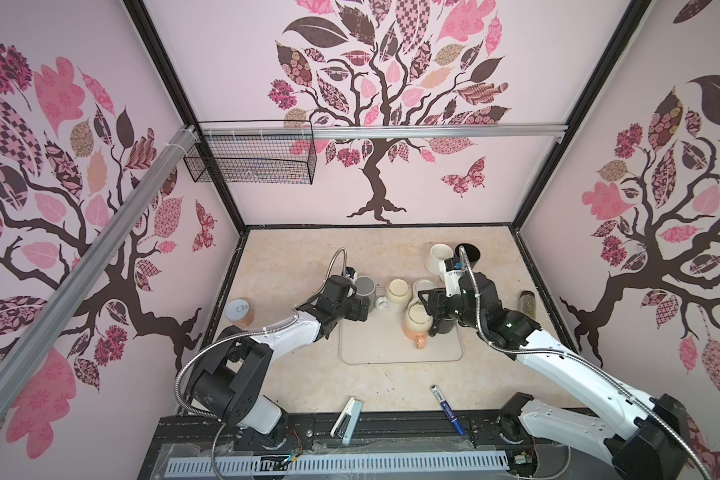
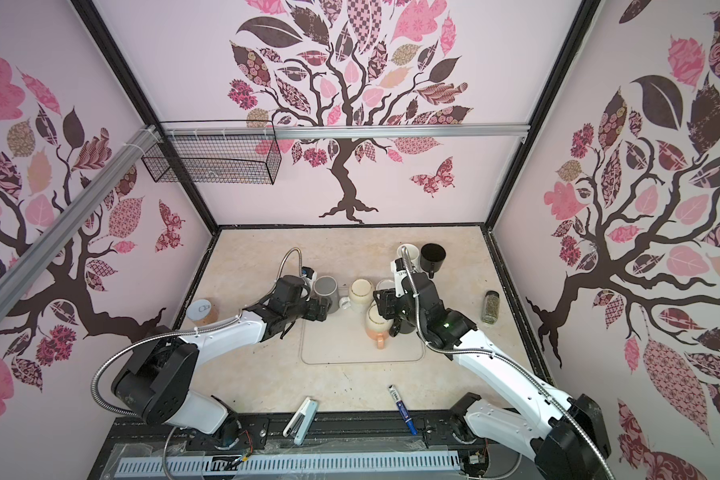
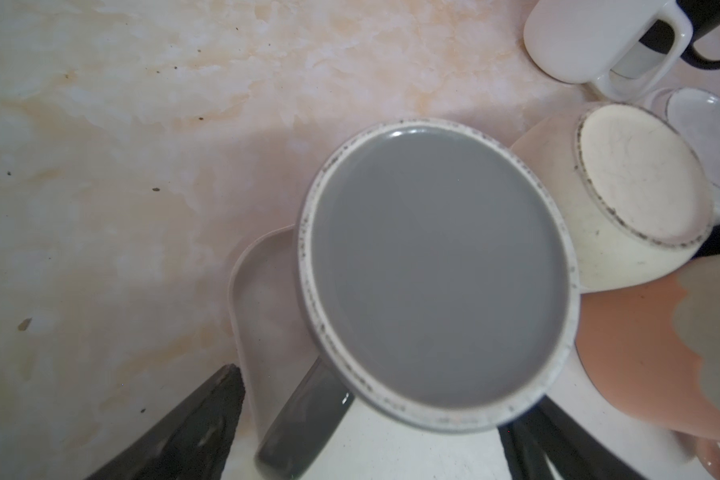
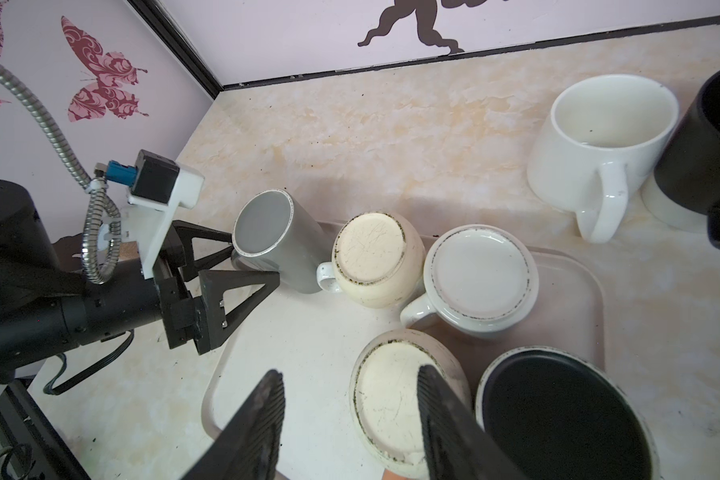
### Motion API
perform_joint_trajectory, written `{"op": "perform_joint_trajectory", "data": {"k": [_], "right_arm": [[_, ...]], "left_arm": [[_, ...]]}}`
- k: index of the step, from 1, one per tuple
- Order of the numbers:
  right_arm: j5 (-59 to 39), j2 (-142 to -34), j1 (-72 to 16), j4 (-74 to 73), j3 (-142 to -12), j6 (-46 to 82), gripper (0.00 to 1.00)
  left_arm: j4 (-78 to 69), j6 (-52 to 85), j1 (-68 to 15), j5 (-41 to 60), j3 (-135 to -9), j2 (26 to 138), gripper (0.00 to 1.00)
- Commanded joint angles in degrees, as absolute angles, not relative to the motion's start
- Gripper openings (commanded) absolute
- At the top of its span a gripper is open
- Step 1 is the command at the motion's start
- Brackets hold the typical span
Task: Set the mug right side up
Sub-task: 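Lower left gripper onto the upside-down grey mug's handle and close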
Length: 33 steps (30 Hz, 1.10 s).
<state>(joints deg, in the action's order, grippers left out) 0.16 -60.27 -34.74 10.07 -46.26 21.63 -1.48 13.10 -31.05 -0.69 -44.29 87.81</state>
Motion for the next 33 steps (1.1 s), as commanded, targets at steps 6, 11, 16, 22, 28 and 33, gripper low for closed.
{"op": "perform_joint_trajectory", "data": {"k": [6, 11, 16, 22, 28, 33], "right_arm": [[-0.80, -57.74, -34.73, 8.98, -47.73, 21.96, 0.54], [-0.88, -56.01, -34.69, 9.23, -47.46, 22.06, 0.53], [-0.57, -55.50, -34.68, 9.67, -47.47, 21.81, 0.53], [-0.60, -55.75, -34.71, 9.88, -47.64, 21.37, 0.53], [-0.14, -56.37, -34.67, 9.49, -47.98, 21.06, 0.53], [-0.09, -56.77, -34.72, 8.67, -47.66, 21.06, 0.52]], "left_arm": [[-3.25, 15.59, -30.88, 2.68, -43.62, 84.98, 0.84], [-3.36, 16.81, -32.55, 3.18, -41.58, 83.30, 0.67], [-1.74, 16.96, -34.53, 1.69, -42.03, 83.79, 0.60], [0.28, 17.65, -34.68, -1.28, -43.69, 84.00, 0.62], [6.52, 16.58, -34.72, -5.59, -48.78, 86.13, 0.61], [9.49, 15.64, -34.92, -6.92, -52.15, 88.15, 0.54]]}}
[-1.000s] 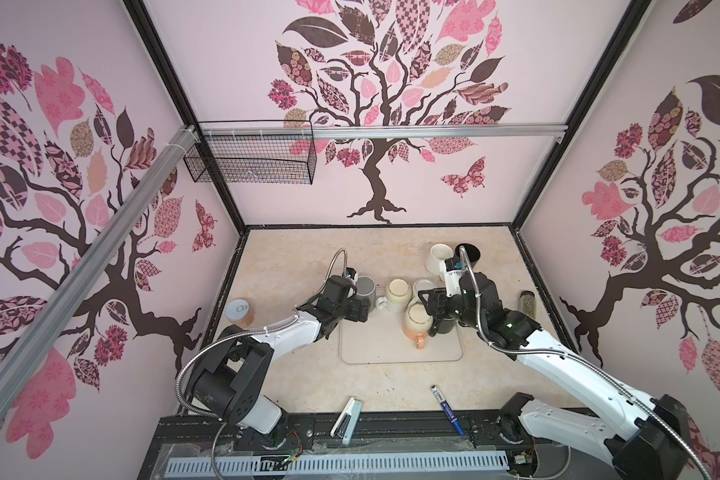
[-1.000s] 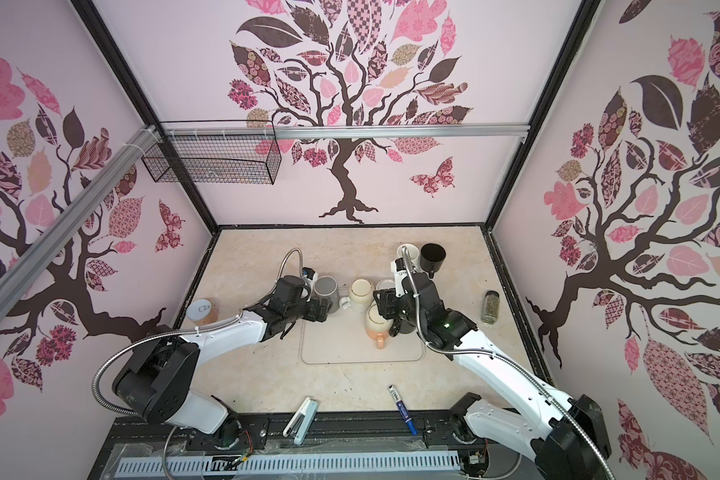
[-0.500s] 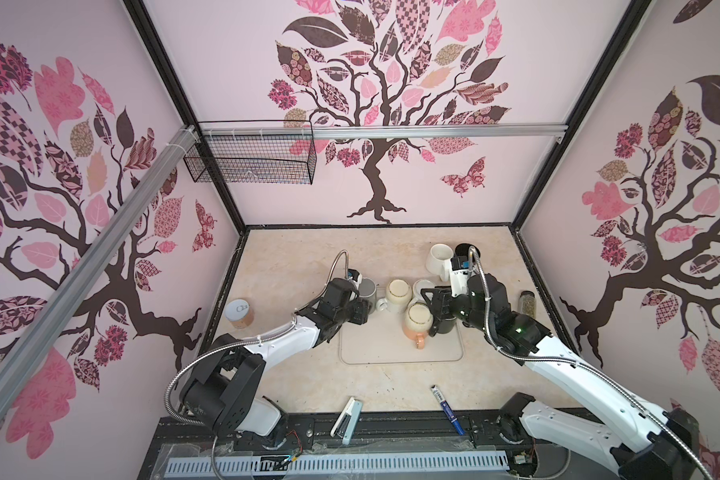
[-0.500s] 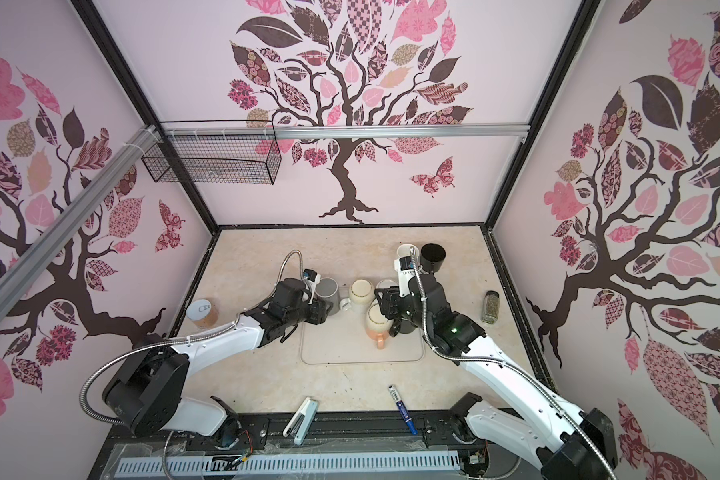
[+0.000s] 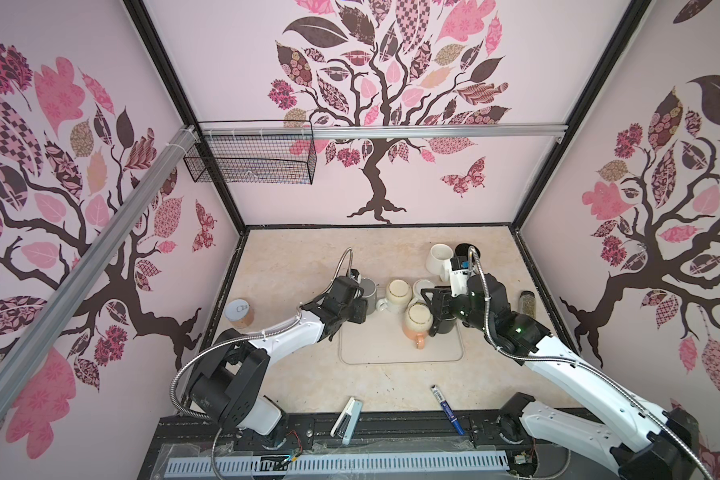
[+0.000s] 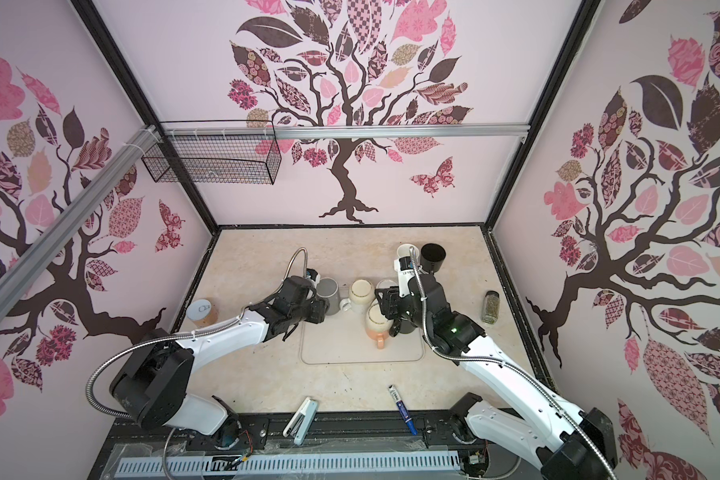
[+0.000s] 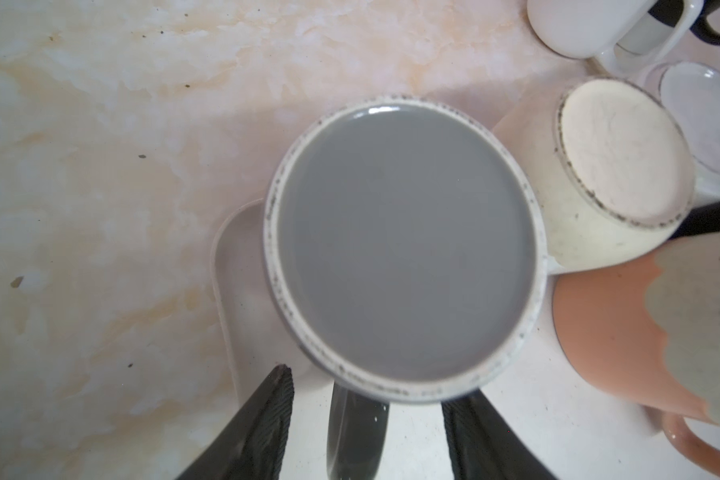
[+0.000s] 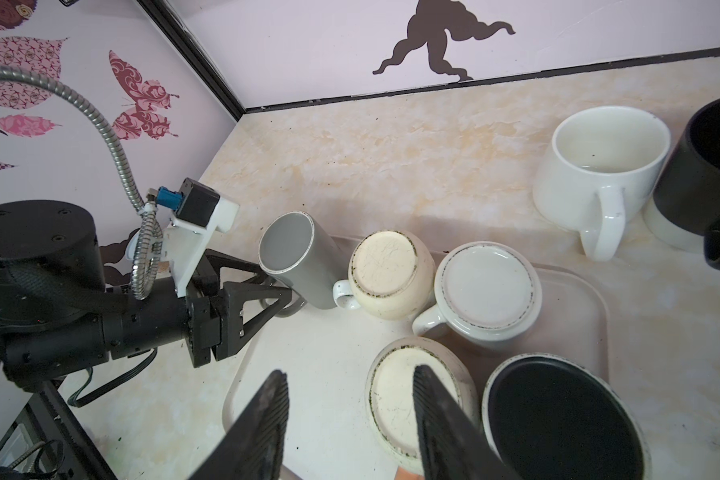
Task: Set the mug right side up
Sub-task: 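Lower left gripper onto the upside-down grey mug's handle and close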
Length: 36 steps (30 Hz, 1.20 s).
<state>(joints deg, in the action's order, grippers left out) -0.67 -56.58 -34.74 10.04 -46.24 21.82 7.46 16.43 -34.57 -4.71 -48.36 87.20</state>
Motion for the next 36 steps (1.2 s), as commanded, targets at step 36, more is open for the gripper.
{"op": "perform_joint_trajectory", "data": {"k": [36], "right_arm": [[-0.32, -56.88, -34.72, 7.13, -46.08, 20.40, 0.48]], "left_arm": [[12.22, 14.48, -35.36, -12.32, -59.33, 95.73, 0.29]]}}
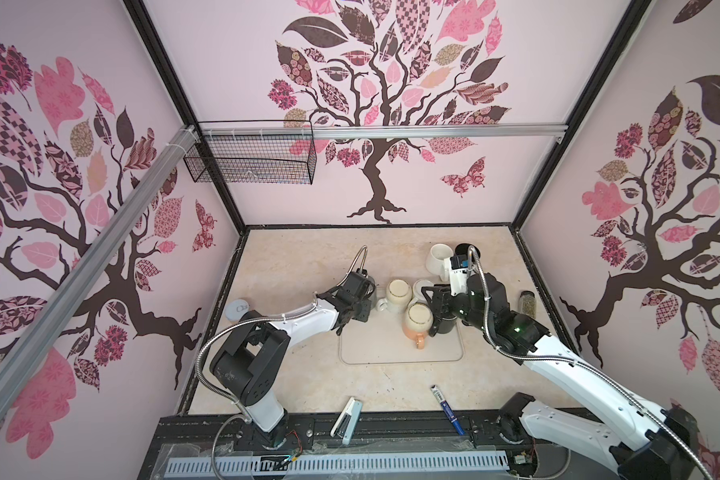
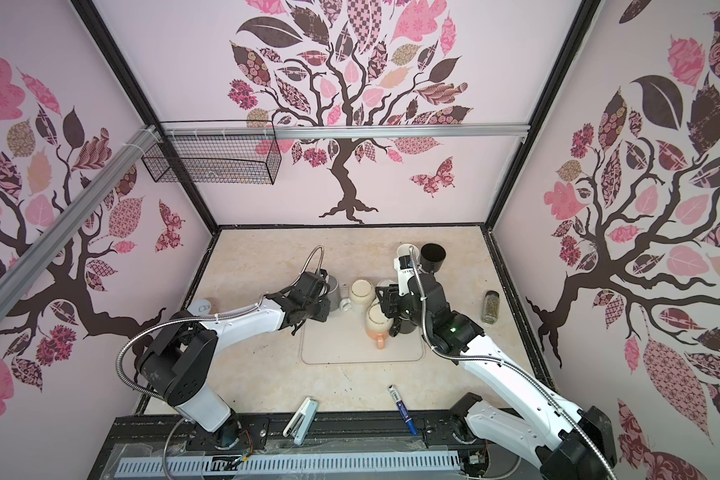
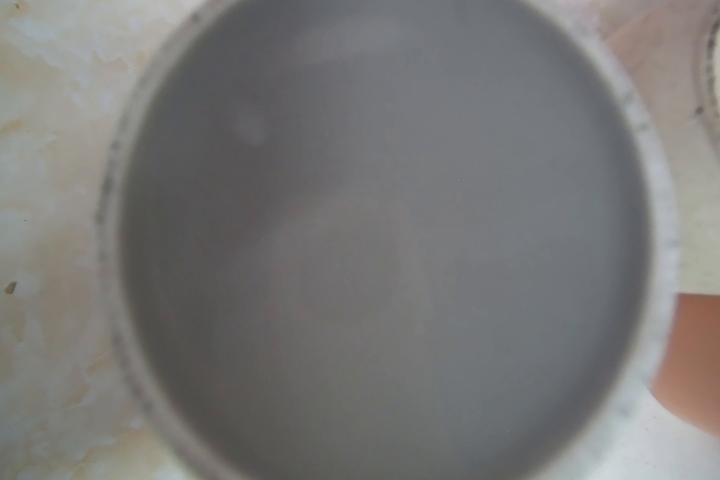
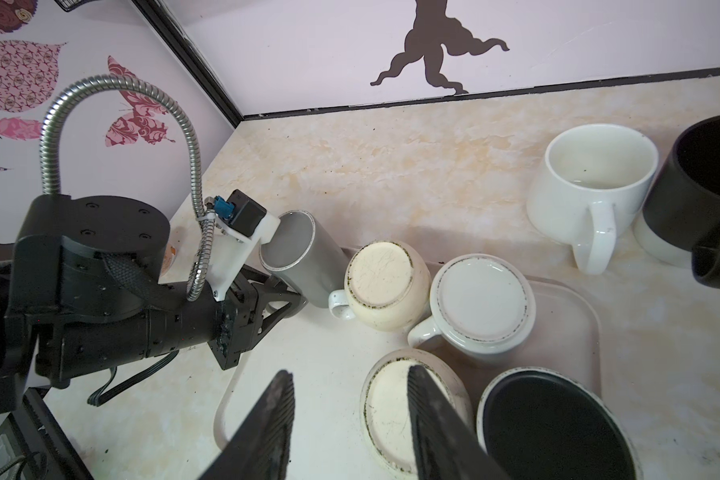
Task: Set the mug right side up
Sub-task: 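Lower left gripper onto the upside-down grey mug's handle and close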
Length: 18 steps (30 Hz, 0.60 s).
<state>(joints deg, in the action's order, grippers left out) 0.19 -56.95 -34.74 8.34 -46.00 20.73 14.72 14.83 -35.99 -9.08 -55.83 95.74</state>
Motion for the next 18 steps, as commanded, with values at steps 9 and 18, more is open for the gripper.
{"op": "perform_joint_trajectory", "data": {"k": [9, 18], "right_arm": [[-2.97, -56.21, -34.72, 6.34, -44.34, 21.80, 0.46], [-3.41, -55.27, -34.72, 5.76, -43.29, 21.99, 0.46]], "left_arm": [[13.12, 15.12, -35.02, -14.50, -60.52, 95.45, 0.34], [13.15, 15.22, -35.00, -13.38, -61.01, 95.09, 0.33]]}}
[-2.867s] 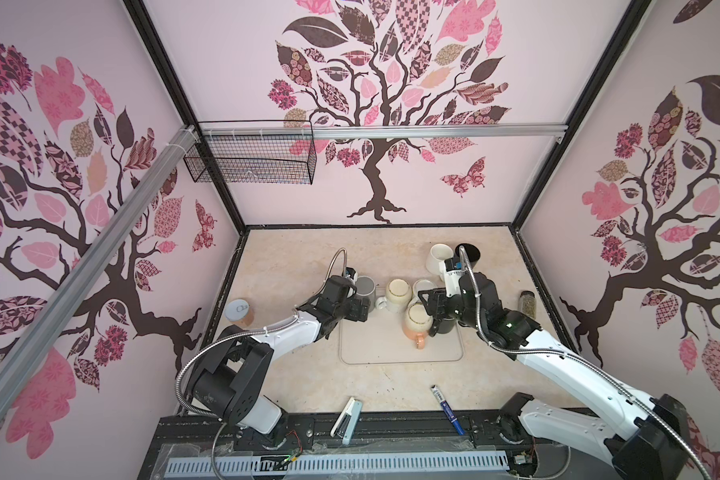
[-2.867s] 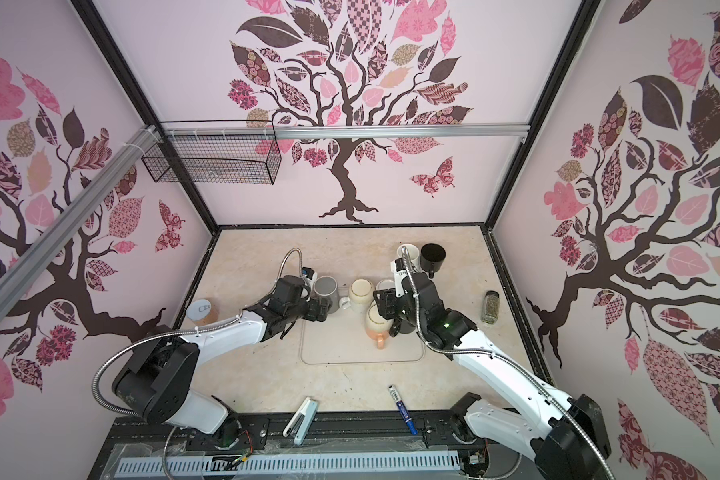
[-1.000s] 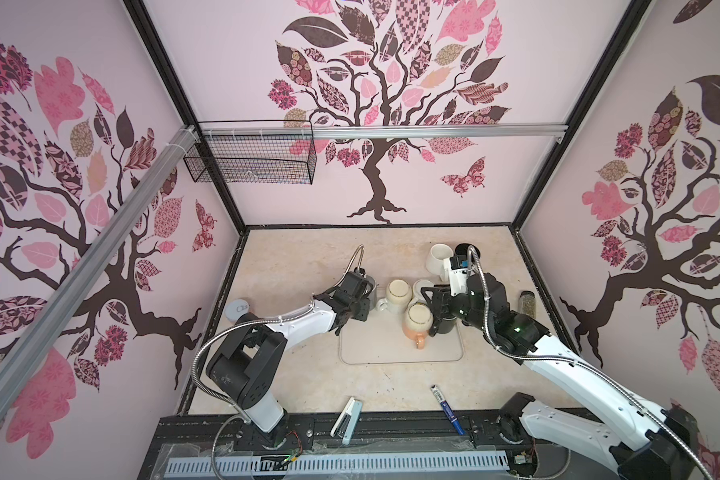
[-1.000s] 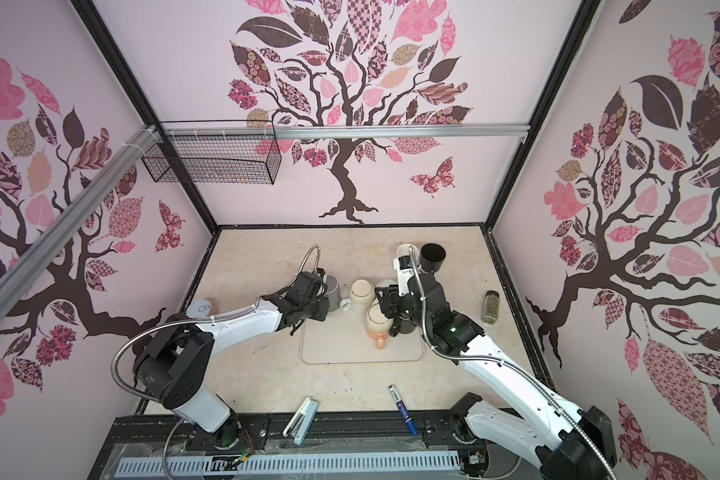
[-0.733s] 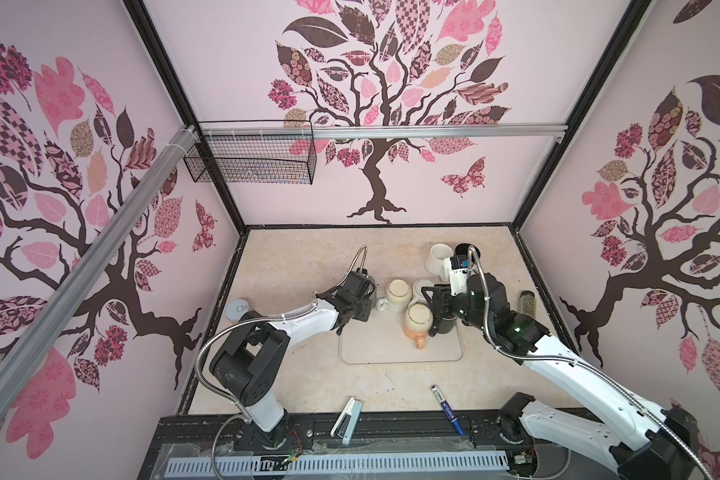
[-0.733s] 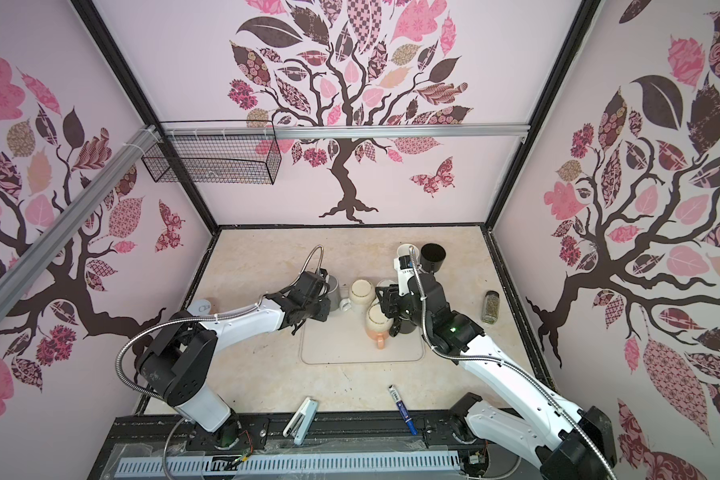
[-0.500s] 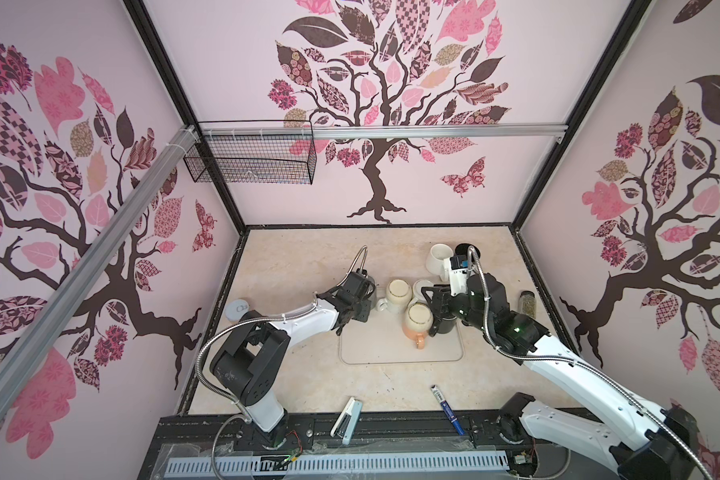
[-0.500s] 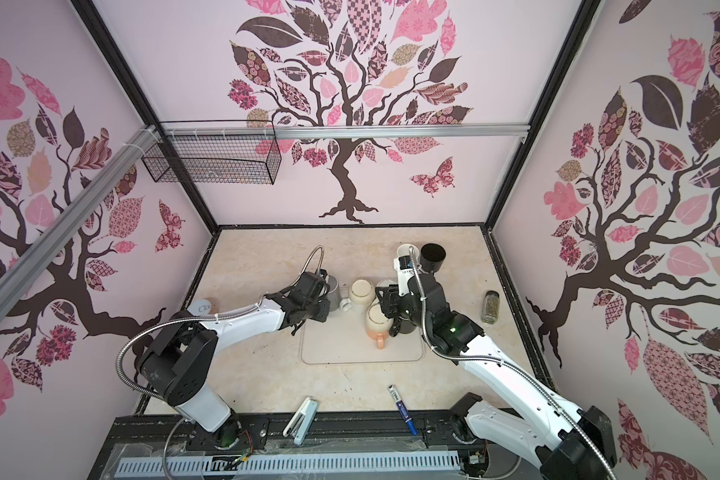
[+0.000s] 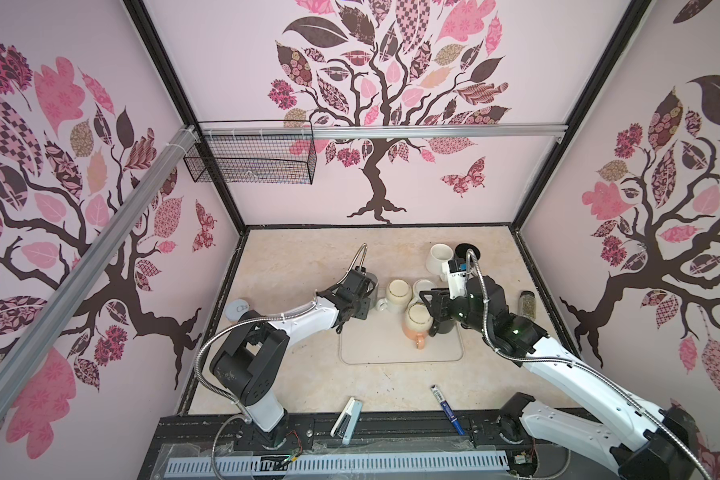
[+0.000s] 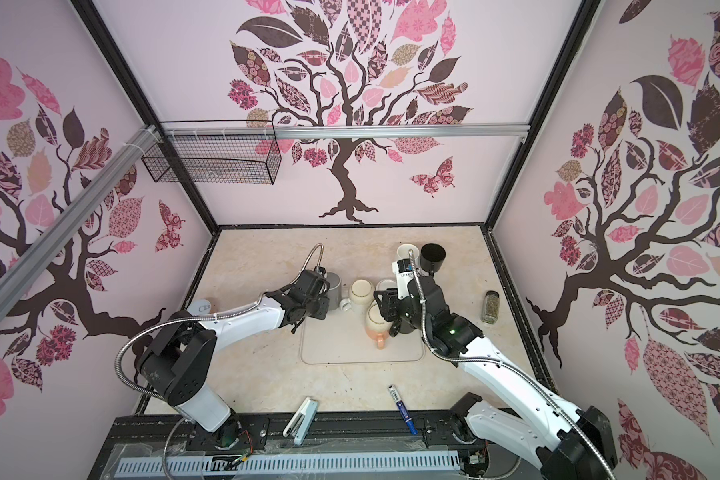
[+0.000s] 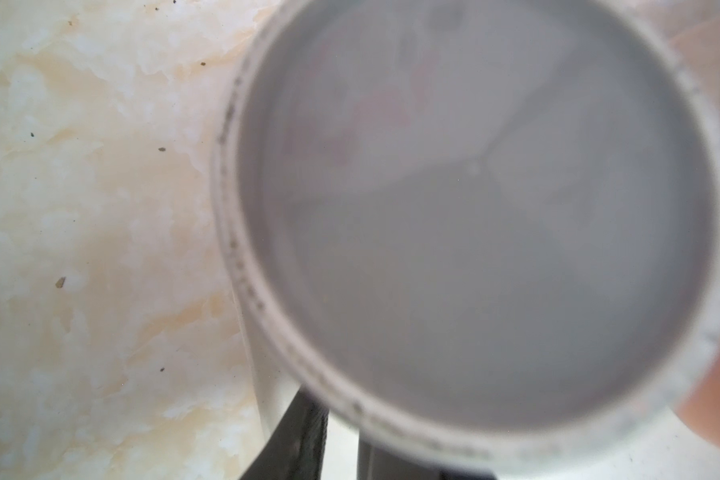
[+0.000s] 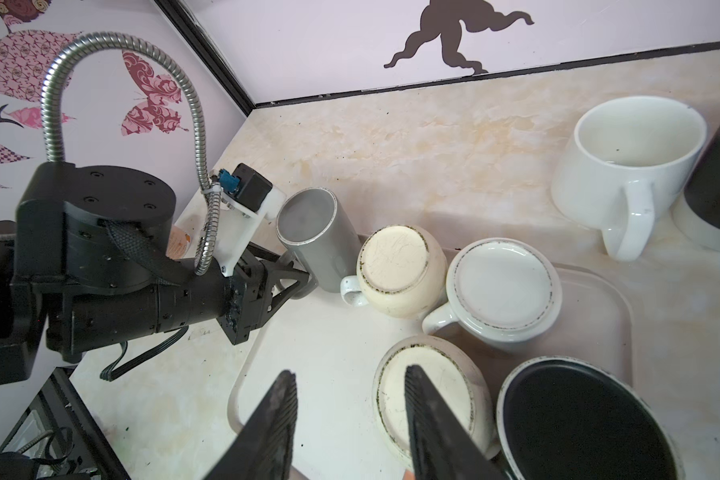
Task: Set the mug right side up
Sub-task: 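Lower left gripper onto the upside-down grey mug's handle and close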
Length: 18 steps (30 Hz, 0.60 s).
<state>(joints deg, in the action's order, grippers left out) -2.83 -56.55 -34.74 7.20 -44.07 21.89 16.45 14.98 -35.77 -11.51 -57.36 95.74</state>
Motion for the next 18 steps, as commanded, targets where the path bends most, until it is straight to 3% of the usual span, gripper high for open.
{"op": "perform_joint_trajectory", "data": {"k": [1, 9, 18], "right_arm": [[-3.58, -55.26, -34.74, 5.64, -43.17, 21.96, 0.46], [-3.43, -55.19, -34.72, 5.65, -42.79, 21.98, 0.46], [-3.43, -55.70, -34.72, 5.10, -42.76, 22.18, 0.46]], "left_arm": [[13.17, 15.13, -35.05, -13.23, -61.11, 95.10, 0.32], [13.65, 15.40, -35.04, -12.80, -61.42, 95.80, 0.42], [13.84, 15.20, -35.01, -12.82, -60.91, 95.29, 0.43]]}}
